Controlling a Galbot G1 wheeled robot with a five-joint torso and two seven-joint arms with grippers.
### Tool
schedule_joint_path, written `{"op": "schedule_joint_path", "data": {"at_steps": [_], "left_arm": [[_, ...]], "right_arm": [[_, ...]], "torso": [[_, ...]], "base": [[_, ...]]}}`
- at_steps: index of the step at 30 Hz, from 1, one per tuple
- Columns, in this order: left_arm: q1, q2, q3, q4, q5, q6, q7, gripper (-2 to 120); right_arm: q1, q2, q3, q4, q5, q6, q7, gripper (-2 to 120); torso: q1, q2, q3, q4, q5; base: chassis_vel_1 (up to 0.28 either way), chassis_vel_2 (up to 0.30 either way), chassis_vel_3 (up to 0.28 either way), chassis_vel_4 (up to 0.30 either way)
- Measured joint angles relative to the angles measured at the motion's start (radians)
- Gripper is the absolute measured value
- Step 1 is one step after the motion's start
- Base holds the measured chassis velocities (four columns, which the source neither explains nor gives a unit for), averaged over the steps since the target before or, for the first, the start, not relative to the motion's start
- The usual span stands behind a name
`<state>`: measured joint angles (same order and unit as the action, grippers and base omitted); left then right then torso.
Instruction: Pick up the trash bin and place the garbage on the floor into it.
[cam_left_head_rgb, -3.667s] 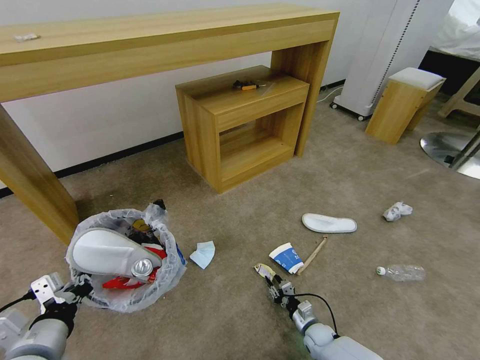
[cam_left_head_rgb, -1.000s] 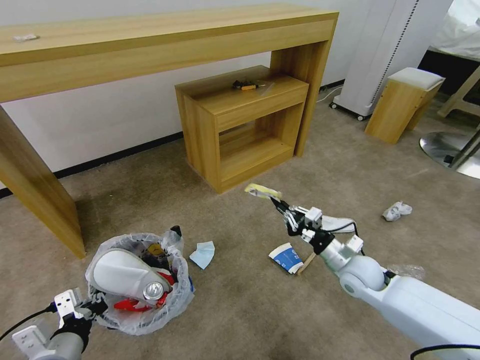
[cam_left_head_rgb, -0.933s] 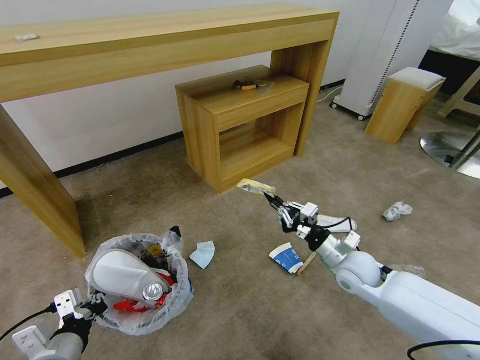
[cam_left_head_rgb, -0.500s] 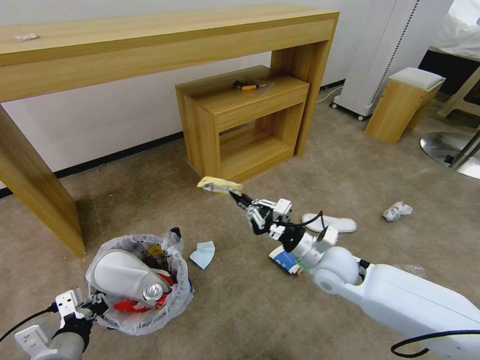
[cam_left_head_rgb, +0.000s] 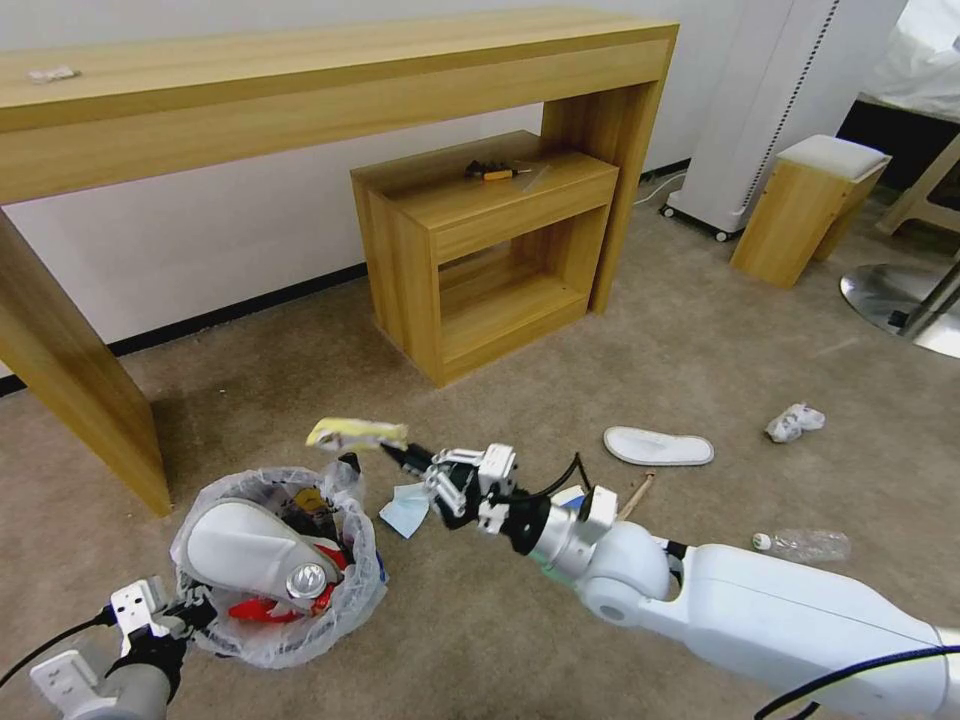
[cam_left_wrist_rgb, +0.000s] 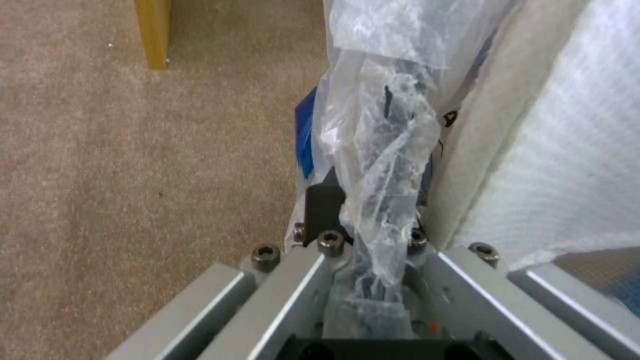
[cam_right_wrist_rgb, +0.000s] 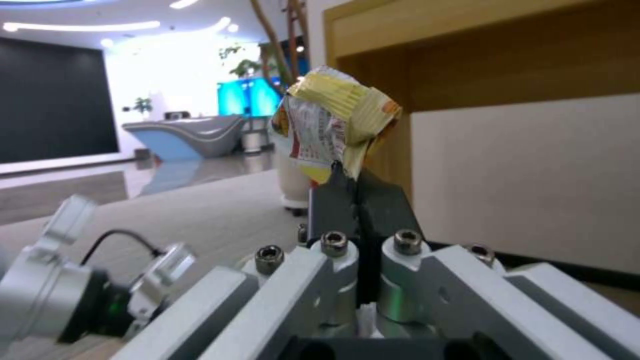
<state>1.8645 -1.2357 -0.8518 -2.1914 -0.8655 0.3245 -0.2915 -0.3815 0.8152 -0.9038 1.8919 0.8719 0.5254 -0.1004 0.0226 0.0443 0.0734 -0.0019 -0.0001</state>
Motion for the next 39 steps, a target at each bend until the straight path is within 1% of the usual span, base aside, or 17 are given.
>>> {"op": "schedule_joint_path", "data": {"at_steps": [4, 6, 12, 22, 26, 29, 30, 32, 34, 36, 38, 39], "left_arm": [[0.001, -0.007, -0.003, -0.005, 0.000, 0.000, 0.000, 0], [0.001, -0.008, -0.003, -0.006, 0.000, 0.000, 0.000, 0], [0.002, -0.018, -0.009, -0.019, -0.001, 0.000, -0.002, 0], [0.007, -0.030, -0.008, -0.041, 0.005, 0.002, -0.003, 0], [0.011, -0.030, -0.005, -0.049, 0.020, 0.004, -0.001, 0], [0.013, -0.025, -0.004, -0.047, 0.040, 0.004, 0.005, 0], [0.013, -0.025, -0.004, -0.047, 0.040, 0.004, 0.005, 0], [0.013, -0.024, -0.002, -0.044, 0.051, 0.004, 0.010, 0], [0.012, -0.024, -0.002, -0.044, 0.054, 0.004, 0.011, 0], [0.011, -0.024, 0.001, -0.043, 0.066, 0.001, 0.019, 0], [0.011, -0.024, 0.001, -0.043, 0.067, 0.001, 0.019, 0], [0.010, -0.022, 0.001, -0.039, 0.071, 0.000, 0.022, 0]], "right_arm": [[0.007, 0.018, -0.041, -0.014, -0.008, 0.003, -0.005, 0], [0.008, 0.020, -0.045, -0.015, -0.009, 0.004, -0.005, 0], [0.019, 0.032, -0.107, -0.038, -0.031, 0.009, -0.005, 0], [0.011, 0.036, -0.138, -0.070, -0.047, 0.013, -0.004, 0], [0.033, 0.049, -0.156, -0.075, -0.039, 0.005, 0.022, 0], [0.080, 0.057, -0.183, -0.066, -0.013, -0.021, 0.053, 0], [0.080, 0.057, -0.183, -0.066, -0.013, -0.021, 0.053, 0], [0.136, 0.059, -0.214, -0.065, -0.002, -0.032, 0.057, 0], [0.146, 0.059, -0.221, -0.065, 0.001, -0.035, 0.058, 0], [0.201, 0.060, -0.262, -0.058, 0.025, -0.061, 0.076, 0], [0.207, 0.061, -0.267, -0.055, 0.027, -0.065, 0.081, 0], [0.231, 0.060, -0.287, -0.044, 0.034, -0.086, 0.094, 0]], "torso": [[0.000, 0.000, 0.000, 0.0000, 0.0001], [0.000, 0.000, 0.000, 0.0000, 0.0001], [0.000, 0.000, 0.000, 0.0000, 0.0001], [0.000, 0.000, 0.000, 0.0000, 0.0001], [0.000, 0.000, 0.000, -0.0001, 0.0001], [0.000, 0.000, 0.000, -0.0001, 0.0001], [0.000, 0.000, 0.000, -0.0001, 0.0001], [0.000, 0.000, 0.000, 0.0000, 0.0000], [0.000, 0.000, 0.000, 0.0000, 0.0000], [0.000, 0.000, 0.000, -0.0001, 0.0001], [0.000, 0.000, 0.000, 0.0000, 0.0001], [0.000, 0.000, 0.000, 0.0000, 0.0001]], "base": [[0.000, 0.000, 0.000, 0.000], [0.000, 0.000, 0.000, 0.000], [0.000, 0.000, 0.000, 0.000], [0.000, 0.000, 0.000, 0.000], [0.000, 0.000, 0.000, 0.000], [0.000, 0.000, 0.000, 0.000], [0.000, 0.000, 0.000, 0.000], [0.000, 0.000, 0.000, 0.000], [0.000, 0.000, 0.000, 0.000], [0.000, 0.000, 0.000, 0.000], [0.000, 0.000, 0.000, 0.000], [0.000, 0.000, 0.000, 0.000]]}}
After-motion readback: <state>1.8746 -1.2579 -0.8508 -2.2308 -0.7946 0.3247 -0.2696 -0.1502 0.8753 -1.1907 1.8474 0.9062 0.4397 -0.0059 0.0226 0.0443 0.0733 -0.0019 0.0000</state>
